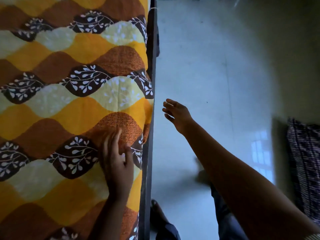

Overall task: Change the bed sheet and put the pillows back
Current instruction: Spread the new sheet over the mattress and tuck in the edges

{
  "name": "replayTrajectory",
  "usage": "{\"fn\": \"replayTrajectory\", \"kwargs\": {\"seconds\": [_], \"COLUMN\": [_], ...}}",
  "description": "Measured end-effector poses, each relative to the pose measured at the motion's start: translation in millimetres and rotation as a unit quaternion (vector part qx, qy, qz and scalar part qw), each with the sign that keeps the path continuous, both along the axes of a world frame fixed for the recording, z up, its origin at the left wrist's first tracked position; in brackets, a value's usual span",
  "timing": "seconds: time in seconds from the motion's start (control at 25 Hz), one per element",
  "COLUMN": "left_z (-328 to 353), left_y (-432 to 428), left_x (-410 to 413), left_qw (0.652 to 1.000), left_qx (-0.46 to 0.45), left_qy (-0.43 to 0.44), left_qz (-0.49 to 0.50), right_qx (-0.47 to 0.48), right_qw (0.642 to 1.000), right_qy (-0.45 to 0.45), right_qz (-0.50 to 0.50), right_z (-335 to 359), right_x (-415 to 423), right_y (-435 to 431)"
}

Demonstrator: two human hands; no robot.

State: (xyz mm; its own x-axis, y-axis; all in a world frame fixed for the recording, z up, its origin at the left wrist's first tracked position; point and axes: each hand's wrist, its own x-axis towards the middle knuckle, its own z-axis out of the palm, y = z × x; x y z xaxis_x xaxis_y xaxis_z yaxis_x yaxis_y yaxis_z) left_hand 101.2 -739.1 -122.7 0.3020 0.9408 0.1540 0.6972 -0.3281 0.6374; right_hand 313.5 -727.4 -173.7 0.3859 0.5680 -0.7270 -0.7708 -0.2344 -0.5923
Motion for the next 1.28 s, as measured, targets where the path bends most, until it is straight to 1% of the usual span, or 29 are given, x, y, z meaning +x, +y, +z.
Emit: {"fn": "replayTrajectory", "kwargs": {"seconds": [0.04,0.08,0.12,0.16,0.2,0.24,0.28,0.32,0.36,0.4,0.44,0.52,0.56,0.64,0.72,0.8,0.84,0.96,1.0,1.04,1.08,1.12,1.16,1.2,1.24,1.28], "left_z": [7.7,13.5,15.3,11.1,2.4,-5.8,-13.7,-22.2,-31.1,-38.8,-47.3,-63.9,-69.3,-72.7,-75.3,-77.3,-76.8,-66.5,-58.4,-49.4,-40.6,-33.3,-29.8,-27.6,-26.3,-25.6], "left_y": [-15.2,-27.1,-33.1,-34.0,-32.3,-29.6,-24.5,-17.9,-9.4,1.4,12.9,34.3,41.7,45.6,41.2,33.7,31.5,27.7,26.3,25.3,24.3,23.6,24.8,26.8,28.4,29.4], "left_x": [23.3,49.4,76.3,102.4,123.3,139.7,152.2,160.4,164.9,166.7,167.2,169.6,170.0,171.4,171.9,170.3,168.9,171.9,173.7,175.1,178.0,180.0,180.3,181.4,183.5,186.5], "left_qw": [0.993,0.965,0.903,0.802,0.683,0.566,0.464,0.390,0.354,0.346,0.351,0.373,0.385,0.400,0.398,0.406,0.419,0.480,0.477,0.452,0.410,0.366,0.332,0.313,0.310,0.307], "left_qx": [-0.045,-0.113,-0.213,-0.317,-0.391,-0.430,-0.440,-0.429,-0.409,-0.396,-0.390,-0.391,-0.394,-0.396,-0.390,-0.385,-0.385,-0.400,-0.385,-0.352,-0.306,-0.262,-0.225,-0.193,-0.166,-0.142], "left_qy": [-0.097,-0.202,-0.308,-0.403,-0.482,-0.548,-0.606,-0.650,-0.675,-0.684,-0.686,-0.674,-0.662,-0.632,-0.619,-0.602,-0.586,-0.546,-0.576,-0.635,-0.709,-0.768,-0.803,-0.822,-0.833,-0.842], "left_qz": [0.049,0.121,0.210,0.306,0.385,0.440,0.473,0.491,0.502,0.505,0.504,0.504,0.508,0.532,0.553,0.570,0.577,0.558,0.541,0.518,0.486,0.456,0.441,0.435,0.428,0.420], "right_qx": [0.005,0.009,0.007,-0.005,-0.022,-0.041,-0.053,-0.061,-0.066,-0.065,-0.057,-0.055,-0.060,-0.063,-0.069,-0.098,-0.110,-0.141,-0.151,-0.153,-0.145,-0.126,-0.092,-0.051,-0.013,0.013], "right_qw": [1.000,0.999,0.996,0.991,0.980,0.967,0.954,0.940,0.923,0.908,0.902,0.915,0.919,0.914,0.909,0.893,0.883,0.870,0.866,0.868,0.883,0.907,0.931,0.944,0.943,0.936], "right_qy": [-0.007,-0.009,-0.009,-0.015,-0.030,-0.050,-0.071,-0.093,-0.115,-0.128,-0.120,-0.053,-0.048,-0.068,-0.072,-0.107,-0.125,-0.185,-0.208,-0.215,-0.192,-0.132,-0.042,0.051,0.124,0.175], "right_qz": [0.019,0.047,0.083,0.136,0.194,0.246,0.287,0.323,0.361,0.394,0.410,0.397,0.386,0.394,0.404,0.427,0.439,0.435,0.430,0.420,0.403,0.379,0.350,0.321,0.308,0.306], "right_z": [-0.7,-1.5,-2.0,-3.1,-4.8,-8.1,-10.8,-13.1,-14.7,-16.0,-15.9,-14.2,-15.4,-17.5,-20.5,-25.0,-26.4,-31.8,-32.4,-31.7,-30.7,-27.7,-22.3,-17.4,-13.7,-12.6], "right_x": [14.7,26.0,33.8,39.7,43.9,47.0,50.9,55.2,59.7,62.8,64.9,65.8,66.0,66.5,66.6,65.0,63.5,63.8,65.5,67.0,68.3,68.8,67.8,66.4,65.7,65.5], "right_y": [10.6,22.7,35.5,49.1,60.9,69.2,76.0,82.2,87.8,92.7,98.0,107.0,110.3,111.0,109.9,110.6,111.8,117.5,118.3,118.2,117.4,114.8,110.6,105.2,99.2,94.2]}}
